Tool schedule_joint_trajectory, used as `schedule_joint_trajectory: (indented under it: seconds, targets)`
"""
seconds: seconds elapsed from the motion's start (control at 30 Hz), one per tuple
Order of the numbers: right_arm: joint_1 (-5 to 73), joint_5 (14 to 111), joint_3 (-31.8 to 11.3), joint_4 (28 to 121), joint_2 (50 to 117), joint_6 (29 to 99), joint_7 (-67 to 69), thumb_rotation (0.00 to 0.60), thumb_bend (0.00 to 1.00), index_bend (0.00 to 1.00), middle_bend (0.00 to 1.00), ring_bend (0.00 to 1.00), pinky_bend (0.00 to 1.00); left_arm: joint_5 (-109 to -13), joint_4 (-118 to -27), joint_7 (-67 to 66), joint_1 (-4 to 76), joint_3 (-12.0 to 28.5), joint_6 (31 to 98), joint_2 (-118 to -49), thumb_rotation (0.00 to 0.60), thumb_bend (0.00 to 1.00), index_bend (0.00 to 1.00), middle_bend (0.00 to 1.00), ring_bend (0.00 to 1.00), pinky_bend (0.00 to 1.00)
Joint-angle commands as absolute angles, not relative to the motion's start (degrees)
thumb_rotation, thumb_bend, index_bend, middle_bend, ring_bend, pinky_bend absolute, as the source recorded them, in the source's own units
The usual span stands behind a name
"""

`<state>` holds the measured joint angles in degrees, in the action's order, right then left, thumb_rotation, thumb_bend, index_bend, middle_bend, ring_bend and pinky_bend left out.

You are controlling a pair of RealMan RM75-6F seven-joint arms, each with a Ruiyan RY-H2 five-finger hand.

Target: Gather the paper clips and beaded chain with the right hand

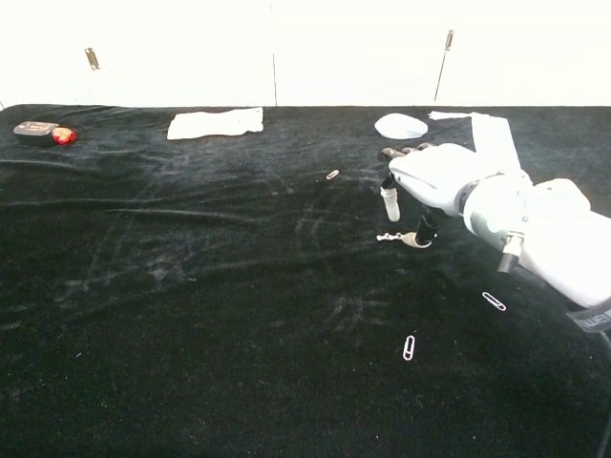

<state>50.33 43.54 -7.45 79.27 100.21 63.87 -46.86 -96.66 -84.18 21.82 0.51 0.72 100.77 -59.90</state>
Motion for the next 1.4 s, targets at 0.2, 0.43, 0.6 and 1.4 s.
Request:
schedule_joint_trajectory:
  seconds: [0.2, 0.43, 0.6, 1.4]
  targets:
    - [50.43, 43.81, -8.49, 76.49, 102.16, 62.35, -46.91, 0.6, 0.32, 0.5, 0.0, 0.0, 0.0, -96.81, -84.1, 22.14, 0.59, 0.58, 100.6, -59.85, 0.6, 0.38, 0.0, 0.0, 0.0, 0.0]
    - [50.46, 43.55, -8.97, 74.93, 103.3, 61.52, -47.73, 0.6, 0.32, 0.5, 0.0, 0.0, 0.0, -97.03, -83.93, 22.54, 0.47, 0.55, 101.05, -59.89, 0.6, 0.38, 0.0, 0.0, 0.0, 0.0]
    - [50.54, 43.31, -9.31, 73.8, 103.92, 60.6, -48.12, 0.6, 0.32, 0.5, 0.0, 0.0, 0.0, -97.06, -83.85, 22.66, 0.41, 0.57, 101.24, -59.96, 0.6, 0.38, 0.0, 0.0, 0.0, 0.0]
    - [51.78, 40.53, -11.0, 70.7, 105.59, 57.91, -50.91, 0.6, 0.32, 0.53, 0.0, 0.0, 0.0, -95.2, -84.21, 23.4, -0.19, 1.47, 101.6, -59.87, 0.6, 0.39, 0.0, 0.0, 0.0, 0.0]
